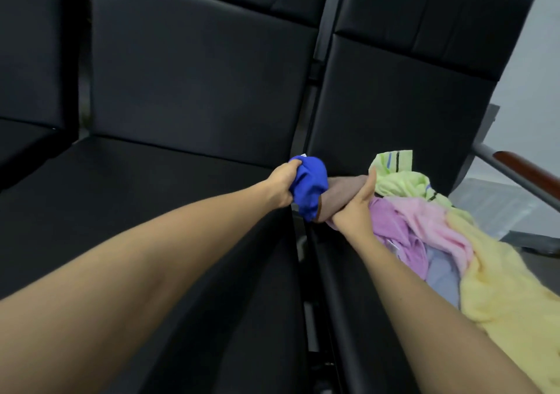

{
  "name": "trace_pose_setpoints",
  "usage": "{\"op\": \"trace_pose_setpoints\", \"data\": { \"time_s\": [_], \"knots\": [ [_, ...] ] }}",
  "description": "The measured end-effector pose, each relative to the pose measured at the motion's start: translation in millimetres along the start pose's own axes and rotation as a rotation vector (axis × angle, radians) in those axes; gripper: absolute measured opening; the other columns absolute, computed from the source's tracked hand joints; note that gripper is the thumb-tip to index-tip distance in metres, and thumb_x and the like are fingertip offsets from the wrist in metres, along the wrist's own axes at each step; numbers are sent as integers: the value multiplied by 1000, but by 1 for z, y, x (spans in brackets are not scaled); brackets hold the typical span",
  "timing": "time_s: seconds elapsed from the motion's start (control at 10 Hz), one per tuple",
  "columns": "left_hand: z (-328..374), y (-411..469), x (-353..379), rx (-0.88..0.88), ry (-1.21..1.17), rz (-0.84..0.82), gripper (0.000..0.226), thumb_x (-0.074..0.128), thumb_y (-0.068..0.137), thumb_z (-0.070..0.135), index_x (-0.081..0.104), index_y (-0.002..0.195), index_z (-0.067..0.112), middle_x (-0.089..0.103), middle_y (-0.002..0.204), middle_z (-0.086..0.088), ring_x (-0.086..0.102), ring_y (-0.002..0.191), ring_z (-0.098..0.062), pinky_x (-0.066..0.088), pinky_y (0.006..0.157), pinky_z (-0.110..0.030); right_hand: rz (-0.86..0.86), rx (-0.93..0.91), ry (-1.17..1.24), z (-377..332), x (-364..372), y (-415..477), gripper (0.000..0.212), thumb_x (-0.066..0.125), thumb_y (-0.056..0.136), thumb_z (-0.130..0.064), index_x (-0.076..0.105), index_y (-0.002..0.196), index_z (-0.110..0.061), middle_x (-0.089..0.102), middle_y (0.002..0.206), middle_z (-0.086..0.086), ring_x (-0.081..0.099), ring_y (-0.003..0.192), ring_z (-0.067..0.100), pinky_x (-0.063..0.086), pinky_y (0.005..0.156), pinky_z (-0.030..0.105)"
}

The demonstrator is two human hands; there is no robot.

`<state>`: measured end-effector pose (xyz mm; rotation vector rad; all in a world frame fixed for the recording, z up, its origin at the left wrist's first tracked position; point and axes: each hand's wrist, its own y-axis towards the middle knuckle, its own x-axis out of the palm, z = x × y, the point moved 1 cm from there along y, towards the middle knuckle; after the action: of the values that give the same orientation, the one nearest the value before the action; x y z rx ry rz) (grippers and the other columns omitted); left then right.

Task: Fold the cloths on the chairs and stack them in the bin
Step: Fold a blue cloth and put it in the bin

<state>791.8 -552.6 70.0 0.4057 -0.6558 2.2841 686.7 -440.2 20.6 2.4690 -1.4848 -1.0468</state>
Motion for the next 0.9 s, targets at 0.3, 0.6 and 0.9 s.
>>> {"op": "trace_pose_setpoints", "data": {
  "time_s": [0.3,0.6,0.9],
  "knots": [
    [-2,5,2,85,-135,74,37,49,97,33,59,124,9,66,118,-11,65,101,-26,56,84,-37,603,26,-12,-44,-69,5,30,39,81,10,49,109,10,47,120,25,47,102,25,33,90,23],
    [19,-26,-7,6,-151,21,20,51,96,25,61,112,18,64,86,-3,60,72,-18,51,57,-29,-344,378,-966,-24,-91,-5,47,44,96,-27,35,141,-16,23,148,15,32,132,38,31,106,45],
    [64,-91,-15,225,640,-227,14,54,90,16,64,99,16,65,103,-8,61,92,-21,49,78,-29,-348,132,150,-147,-59,-22,55,46,84,-1,45,137,-17,50,130,5,52,110,17,43,82,19]
  ]
}}
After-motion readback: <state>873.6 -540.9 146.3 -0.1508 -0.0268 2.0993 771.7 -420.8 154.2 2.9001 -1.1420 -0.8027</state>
